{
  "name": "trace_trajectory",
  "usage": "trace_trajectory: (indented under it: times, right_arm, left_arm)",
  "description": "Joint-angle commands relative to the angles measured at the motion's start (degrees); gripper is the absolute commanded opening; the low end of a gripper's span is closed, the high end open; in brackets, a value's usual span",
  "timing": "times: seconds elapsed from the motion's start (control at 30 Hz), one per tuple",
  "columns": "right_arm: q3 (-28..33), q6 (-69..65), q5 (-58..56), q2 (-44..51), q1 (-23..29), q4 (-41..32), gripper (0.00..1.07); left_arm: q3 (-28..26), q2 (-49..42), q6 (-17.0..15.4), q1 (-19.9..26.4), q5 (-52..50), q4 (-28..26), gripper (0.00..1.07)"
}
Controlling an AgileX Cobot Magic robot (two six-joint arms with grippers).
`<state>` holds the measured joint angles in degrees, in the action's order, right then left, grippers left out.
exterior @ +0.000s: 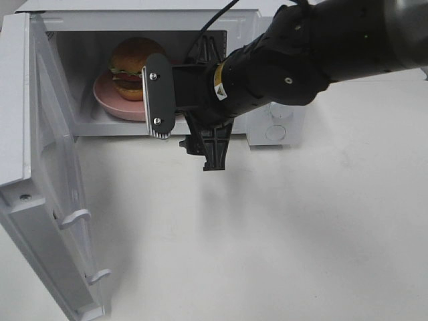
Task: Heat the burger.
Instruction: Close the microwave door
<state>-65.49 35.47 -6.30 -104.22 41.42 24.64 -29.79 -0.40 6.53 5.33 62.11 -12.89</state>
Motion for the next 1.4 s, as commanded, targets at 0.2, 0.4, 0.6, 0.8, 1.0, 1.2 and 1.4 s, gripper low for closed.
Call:
trace_trajectory:
  times: [0.2,0.4,0.6,0.8,1.0,1.2,1.4]
  right_arm:
    - [8.0,-13.6,0.5,8.6,-0.3,0.0,0.76]
    - [14.2,-26.1,-0.2,15.1,-0.3,0.0,0.76]
    - [17.3,-33.9,-5.2,19.7,-0.3,0.0,0.76]
    - [19.0,-42.6,-17.1,25.0,-0.3,-0.7,0.76]
    - [19.0,-44.3,-32.1,30.0,-0.3,-4.8,0.76]
    - [19.0,-44.2,-40.4,36.9,-0.3,-6.4,0.76]
    - [19.0,-44.3,-45.7,44.7,-0.3,-7.8,0.76]
  left_arm:
    - [0.1,-0.9,-0.2,-0.2,-0.7,-0.3,0.98]
    - [0.1,-0.9,-0.2,-0.2,-0.7,-0.3,0.98]
    - [0.1,-0.9,-0.2,-0.2,-0.7,-0.3,0.98]
    - [0.1,-0.9,-0.2,-0.2,-0.7,-0.3,0.98]
    - [0.1,-0.9,-0.2,-0.2,-0.7,-0.3,0.98]
    - [0.1,-0.9,-0.2,-0.2,-0.7,-0.3,0.98]
    - [0.1,-0.9,-0.2,-0.2,-0.7,-0.3,0.98]
